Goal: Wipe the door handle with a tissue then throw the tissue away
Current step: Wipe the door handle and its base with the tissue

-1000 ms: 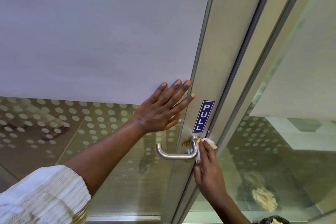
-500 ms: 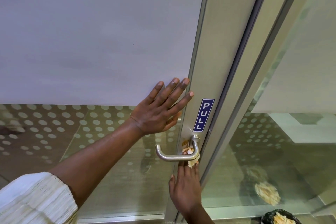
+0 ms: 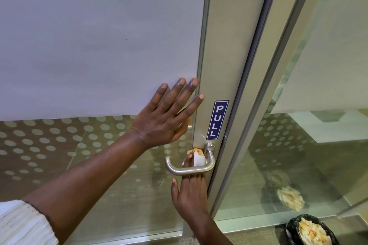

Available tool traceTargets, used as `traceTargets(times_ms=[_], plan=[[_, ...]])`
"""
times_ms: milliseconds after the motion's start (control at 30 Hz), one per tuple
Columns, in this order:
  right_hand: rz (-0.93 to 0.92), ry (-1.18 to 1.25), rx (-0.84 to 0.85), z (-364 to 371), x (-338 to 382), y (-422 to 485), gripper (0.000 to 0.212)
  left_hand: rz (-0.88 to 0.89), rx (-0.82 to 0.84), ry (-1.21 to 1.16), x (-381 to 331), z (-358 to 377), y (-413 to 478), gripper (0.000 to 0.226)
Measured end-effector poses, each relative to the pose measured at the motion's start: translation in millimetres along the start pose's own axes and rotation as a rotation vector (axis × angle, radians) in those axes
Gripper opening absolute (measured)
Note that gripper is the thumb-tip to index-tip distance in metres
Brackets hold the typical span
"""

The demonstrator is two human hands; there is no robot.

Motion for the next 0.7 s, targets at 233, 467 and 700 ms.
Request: traceTargets(times_ms=[233,467,700], plan=[[0.086,0.136,-0.091,-21.8,13.8,26.1,0.086,-0.002,-0.015,-0.011,-0.1,-2.9,1.4,0.072],[0.068,0.137,-0.117,-4.6,14.1,0.2,0.096,-0.001,-0.011,-0.033,-0.9,-1.9,-0.4,0.072],[0.131,0.167,-0.119,-26.1,22.0,20.2,0.094,-0.001,-0.018,-0.026,-0.6,-1.2,0.5,0.072]])
Point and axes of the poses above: each hand's wrist, its own y-axis towards the middle knuckle, its own z-axis out of the palm, x = y × z, the point moved 3 cm from there along y, towards the middle knuckle, and after that the axes turned 9 degrees about x, right-handed, at the moved point
